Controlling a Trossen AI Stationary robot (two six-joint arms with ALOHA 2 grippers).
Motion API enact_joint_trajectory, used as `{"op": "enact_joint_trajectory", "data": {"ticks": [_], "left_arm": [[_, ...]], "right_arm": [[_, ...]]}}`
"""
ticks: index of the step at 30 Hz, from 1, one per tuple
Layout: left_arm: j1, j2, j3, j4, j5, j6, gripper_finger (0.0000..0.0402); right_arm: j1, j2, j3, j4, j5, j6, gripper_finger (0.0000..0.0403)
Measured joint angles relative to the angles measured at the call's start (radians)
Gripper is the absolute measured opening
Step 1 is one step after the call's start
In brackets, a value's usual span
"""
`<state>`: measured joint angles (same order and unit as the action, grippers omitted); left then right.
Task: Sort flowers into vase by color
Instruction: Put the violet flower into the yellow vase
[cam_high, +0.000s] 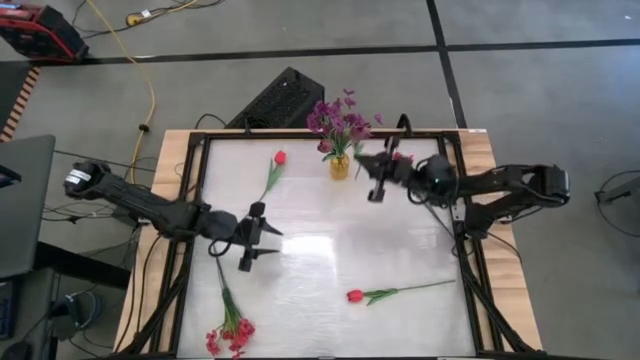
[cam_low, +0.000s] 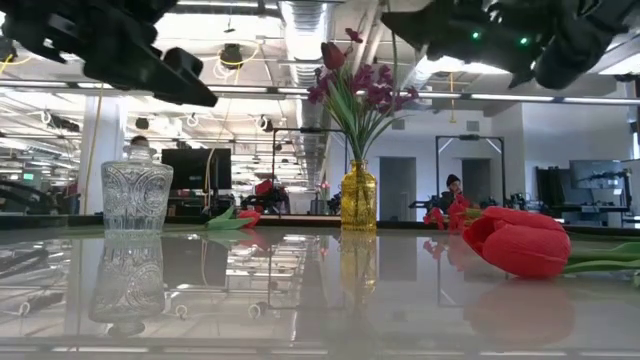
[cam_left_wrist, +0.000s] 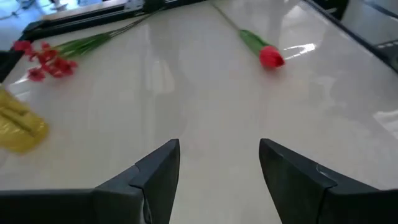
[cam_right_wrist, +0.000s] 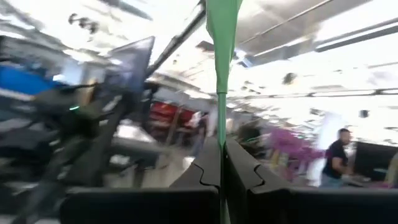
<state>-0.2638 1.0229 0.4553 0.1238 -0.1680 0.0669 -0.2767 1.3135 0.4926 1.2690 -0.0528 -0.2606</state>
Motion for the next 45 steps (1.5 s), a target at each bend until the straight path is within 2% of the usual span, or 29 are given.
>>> {"op": "enact_joint_trajectory", "data": {"ticks": [7, 10, 12, 23, 38, 45], "left_arm": [[0.073, 0.000, 0.000, 0.010, 0.003, 0.003, 0.0210], [0.091, 0.000, 0.000, 0.010, 0.002, -0.013, 0.0210], [0.098, 0.000, 0.000, 0.010, 0.004, -0.023, 0.0210], [0.130, 0.000, 0.000, 0.008, 0.000, -0.024, 0.0210], [0.130, 0.000, 0.000, 0.006, 0.004, -0.023, 0.0210], [0.130, 0.000, 0.000, 0.003, 0.004, -0.043, 0.0210]], "right_arm": [[-0.184, 0.165, 0.000, 0.301, -0.134, 0.145, 0.0025], [-0.229, 0.222, 0.017, 0.258, -0.131, 0.153, 0.0025], [-0.249, 0.279, 0.032, 0.298, -0.133, 0.176, 0.0025], [-0.269, 0.408, 0.167, 0.298, -0.130, 0.174, 0.0025], [-0.268, 0.425, 0.176, 0.294, -0.124, 0.102, 0.0025], [-0.261, 0.511, 0.176, 0.299, -0.083, 0.103, 0.0025]]}}
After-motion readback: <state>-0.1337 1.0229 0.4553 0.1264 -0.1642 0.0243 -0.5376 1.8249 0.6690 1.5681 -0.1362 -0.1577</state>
